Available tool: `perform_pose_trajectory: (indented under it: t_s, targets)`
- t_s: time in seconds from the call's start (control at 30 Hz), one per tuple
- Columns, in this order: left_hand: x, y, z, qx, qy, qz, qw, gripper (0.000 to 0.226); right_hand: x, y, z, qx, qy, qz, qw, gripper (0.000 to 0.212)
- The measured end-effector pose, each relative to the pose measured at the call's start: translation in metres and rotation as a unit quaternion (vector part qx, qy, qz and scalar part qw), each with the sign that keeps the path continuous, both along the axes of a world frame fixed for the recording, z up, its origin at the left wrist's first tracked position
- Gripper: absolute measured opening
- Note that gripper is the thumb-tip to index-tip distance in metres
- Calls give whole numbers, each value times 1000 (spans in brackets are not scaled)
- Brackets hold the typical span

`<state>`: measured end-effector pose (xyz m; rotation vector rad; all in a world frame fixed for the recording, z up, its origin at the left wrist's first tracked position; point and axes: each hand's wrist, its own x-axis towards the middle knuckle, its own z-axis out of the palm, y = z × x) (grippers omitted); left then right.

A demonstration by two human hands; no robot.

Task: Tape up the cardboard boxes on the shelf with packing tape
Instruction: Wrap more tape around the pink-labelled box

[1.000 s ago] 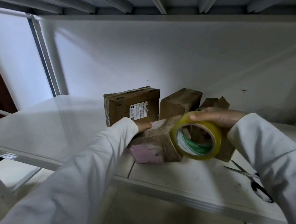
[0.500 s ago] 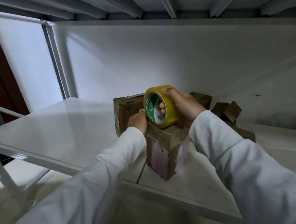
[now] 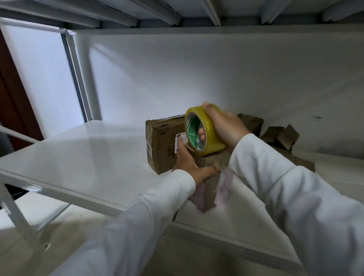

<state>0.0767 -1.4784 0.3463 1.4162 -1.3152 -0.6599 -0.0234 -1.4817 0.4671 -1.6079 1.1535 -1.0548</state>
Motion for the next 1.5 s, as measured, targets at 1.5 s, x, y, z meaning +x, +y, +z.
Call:
perform_pose_trajectory:
  t_s: [1.5]
  targets:
    - [5,-33,103,198,-396,-74,894,106,-65,25,-72,104,37,28,994,30]
